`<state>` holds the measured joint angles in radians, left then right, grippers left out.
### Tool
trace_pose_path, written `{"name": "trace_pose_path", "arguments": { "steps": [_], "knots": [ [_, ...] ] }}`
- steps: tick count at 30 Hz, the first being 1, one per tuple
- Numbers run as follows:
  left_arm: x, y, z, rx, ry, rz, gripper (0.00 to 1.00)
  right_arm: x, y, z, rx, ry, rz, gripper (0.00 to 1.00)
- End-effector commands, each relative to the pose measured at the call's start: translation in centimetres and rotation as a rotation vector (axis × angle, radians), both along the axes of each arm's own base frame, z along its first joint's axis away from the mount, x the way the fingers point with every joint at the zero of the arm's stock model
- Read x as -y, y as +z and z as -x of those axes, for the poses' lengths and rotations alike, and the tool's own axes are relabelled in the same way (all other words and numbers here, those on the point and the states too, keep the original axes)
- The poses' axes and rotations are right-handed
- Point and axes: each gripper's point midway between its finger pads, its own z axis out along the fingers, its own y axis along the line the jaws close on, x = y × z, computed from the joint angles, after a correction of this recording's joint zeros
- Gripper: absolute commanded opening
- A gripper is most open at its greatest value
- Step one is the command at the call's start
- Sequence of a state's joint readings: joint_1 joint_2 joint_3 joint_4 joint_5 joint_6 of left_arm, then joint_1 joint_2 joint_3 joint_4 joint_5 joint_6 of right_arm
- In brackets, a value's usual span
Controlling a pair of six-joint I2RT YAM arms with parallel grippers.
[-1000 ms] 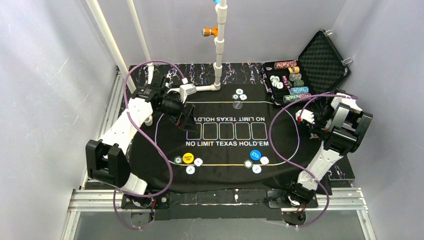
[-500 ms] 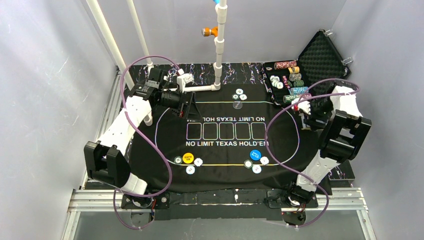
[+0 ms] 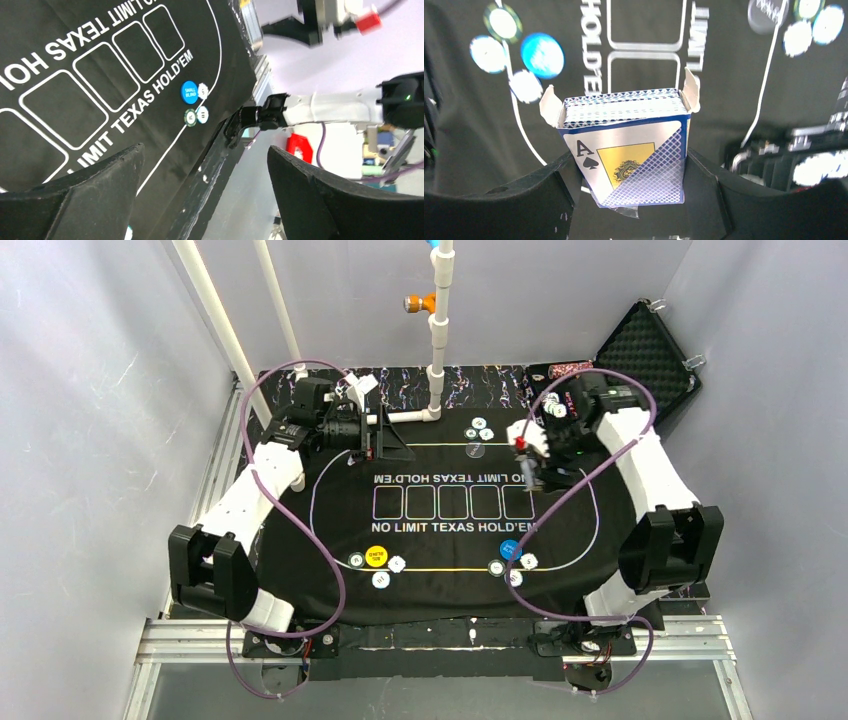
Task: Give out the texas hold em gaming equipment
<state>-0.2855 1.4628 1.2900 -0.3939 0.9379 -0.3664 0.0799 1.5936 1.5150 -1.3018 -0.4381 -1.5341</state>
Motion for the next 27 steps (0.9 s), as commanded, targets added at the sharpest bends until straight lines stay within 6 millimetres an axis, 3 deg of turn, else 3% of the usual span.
{"name": "trace_pose_path", "arguments": {
  "steps": [1,5,9,15,22,26,27],
  "knots": [
    [1.7,1.0,-0.2,-0.078,0.027,0.118,0.88,-6.9,3.4,1.8,-0.003,-0.053,-0.127,0.26],
    [3.4,0.0,-0.9,-0.118,0.035,0.169,0.81,-11.0,2.8,2.7,-0.021,-0.072,-0.119,0.26],
    [5.5,-1.6,-0.4,-0.156,0.010,0.145,0.79,-13.6,2.0,3.5,-0.048,-0.094,-0.083,0.25],
    [8.5,-4.7,1.2,-0.262,-0.028,0.102,0.73,-16.2,1.9,4.4,-0.056,-0.132,-0.067,0.25],
    [11.1,-5.5,2.9,-0.296,-0.099,0.089,0.62,-18.1,2.3,4.5,-0.052,-0.153,-0.081,0.25],
    [12.7,-5.5,4.2,-0.370,-0.157,0.162,0.46,-18.5,2.3,4.4,-0.042,-0.150,-0.091,0.25],
    [12.9,-5.5,4.0,-0.382,-0.163,0.173,0.34,-18.6,2.4,4.4,-0.036,-0.151,-0.097,0.25]
  ]
}}
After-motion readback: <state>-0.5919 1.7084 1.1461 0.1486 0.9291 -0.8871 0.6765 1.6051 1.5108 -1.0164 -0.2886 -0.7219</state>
